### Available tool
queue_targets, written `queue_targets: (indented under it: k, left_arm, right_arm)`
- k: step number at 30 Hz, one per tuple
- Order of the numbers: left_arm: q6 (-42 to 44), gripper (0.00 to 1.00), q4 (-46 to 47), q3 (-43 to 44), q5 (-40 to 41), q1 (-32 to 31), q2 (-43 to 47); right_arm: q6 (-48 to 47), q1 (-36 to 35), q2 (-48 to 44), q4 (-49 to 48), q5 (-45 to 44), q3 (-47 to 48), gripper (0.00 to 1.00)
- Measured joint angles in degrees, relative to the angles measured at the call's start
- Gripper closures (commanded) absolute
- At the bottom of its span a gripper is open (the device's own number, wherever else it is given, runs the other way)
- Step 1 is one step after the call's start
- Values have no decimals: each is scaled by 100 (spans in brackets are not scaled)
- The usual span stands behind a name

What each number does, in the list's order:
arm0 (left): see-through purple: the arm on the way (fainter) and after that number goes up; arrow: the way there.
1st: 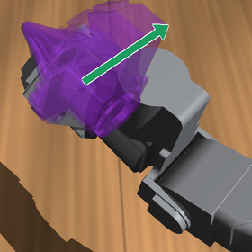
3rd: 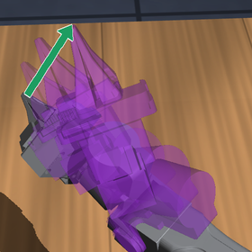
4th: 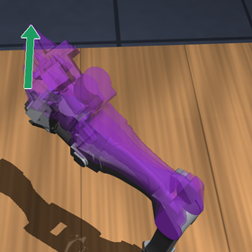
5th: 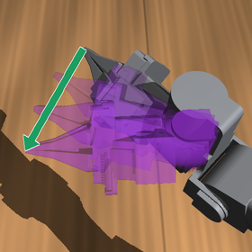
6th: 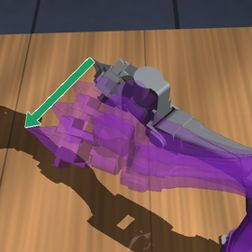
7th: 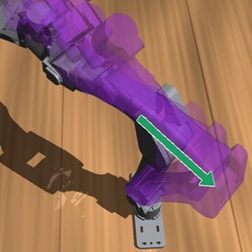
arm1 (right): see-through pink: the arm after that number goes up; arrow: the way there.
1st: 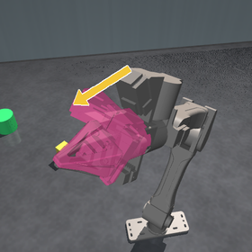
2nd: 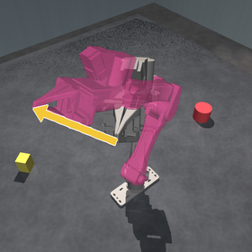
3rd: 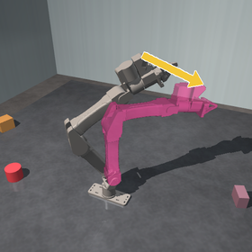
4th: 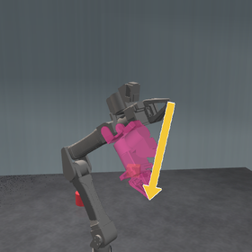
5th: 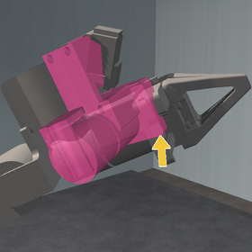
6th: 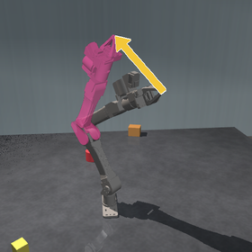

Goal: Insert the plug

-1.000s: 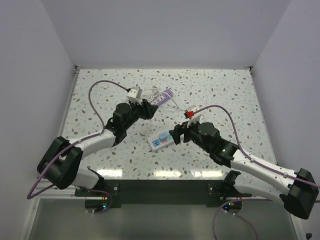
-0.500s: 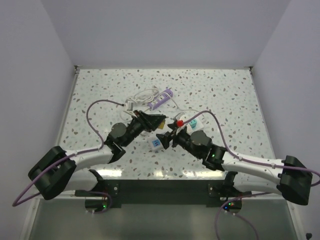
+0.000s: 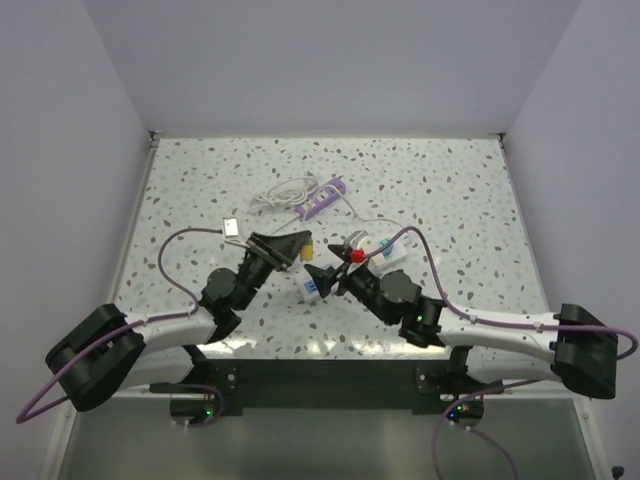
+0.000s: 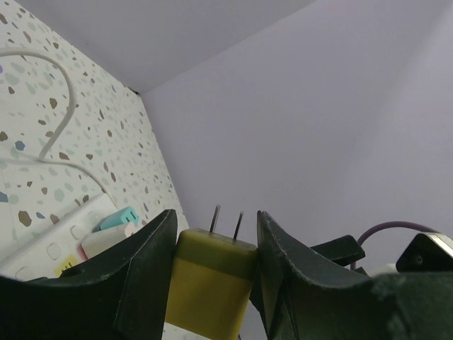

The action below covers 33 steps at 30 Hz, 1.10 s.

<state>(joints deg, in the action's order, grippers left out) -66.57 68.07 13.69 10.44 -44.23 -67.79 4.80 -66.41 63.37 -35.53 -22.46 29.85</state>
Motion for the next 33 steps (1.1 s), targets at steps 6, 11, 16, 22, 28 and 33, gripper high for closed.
queue_targets:
  k: [6,11,16,22,28,33]
  left_arm:
    - [-304,100,212,-133,264,-96,46]
    - [-505,100,426,-221,352,-175,31]
    - [-726,100,542,-409,483,-350,31]
    - [-955,100,584,-651,721,-560,26]
    - [-1045,100,597,-654,870,-669,-70]
    - [-1038,100,570,-660,1003,-691,-111]
  right_arm:
    - [-236,-286,387,-490,-116,4,30]
    - [-380,-422,750,-656,-240,50,31]
    - [-551,-452,866,-949,-431,57,34]
    - [-660,-509,984,-1257,-562,57,38]
    - [-756,-522,1318,-1390,-758,210,51]
    - [-846,-527,1473,-1327,-1045,348,79]
